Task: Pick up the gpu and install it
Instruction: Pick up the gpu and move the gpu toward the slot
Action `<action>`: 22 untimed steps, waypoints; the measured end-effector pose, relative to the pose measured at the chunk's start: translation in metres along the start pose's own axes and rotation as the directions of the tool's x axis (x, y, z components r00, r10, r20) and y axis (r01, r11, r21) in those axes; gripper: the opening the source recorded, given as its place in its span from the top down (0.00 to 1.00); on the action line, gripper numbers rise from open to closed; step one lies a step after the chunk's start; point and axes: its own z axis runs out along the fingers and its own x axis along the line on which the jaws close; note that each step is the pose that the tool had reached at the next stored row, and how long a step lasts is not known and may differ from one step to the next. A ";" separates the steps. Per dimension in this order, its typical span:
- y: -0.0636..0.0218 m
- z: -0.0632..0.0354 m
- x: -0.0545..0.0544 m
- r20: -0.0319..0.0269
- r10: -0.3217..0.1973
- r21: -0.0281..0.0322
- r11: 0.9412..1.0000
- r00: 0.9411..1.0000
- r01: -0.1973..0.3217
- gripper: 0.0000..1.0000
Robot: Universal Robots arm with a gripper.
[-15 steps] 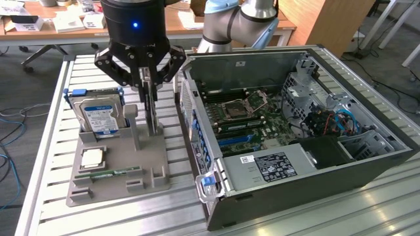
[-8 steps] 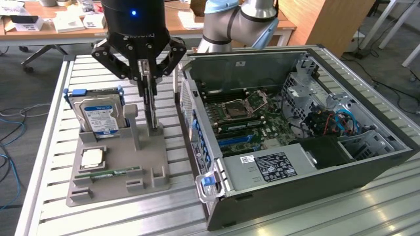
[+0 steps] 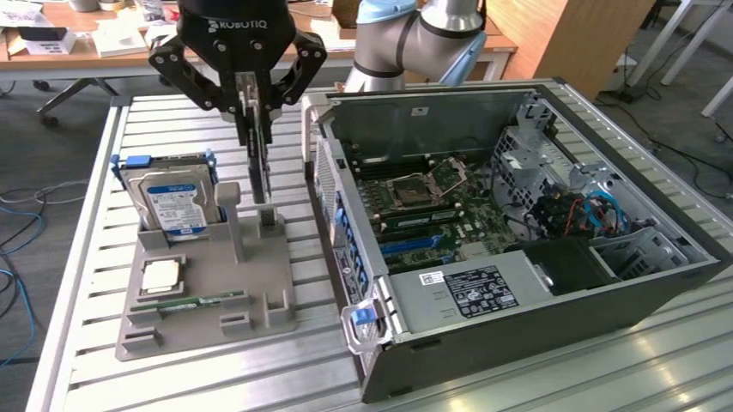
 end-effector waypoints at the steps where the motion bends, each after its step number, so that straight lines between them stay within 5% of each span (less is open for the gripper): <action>1: 0.0000 -0.0001 0.000 0.000 0.000 0.000 1.000 1.000 0.000 0.74; 22: 0.0007 0.0003 -0.015 0.000 0.000 0.000 1.000 1.000 0.000 0.74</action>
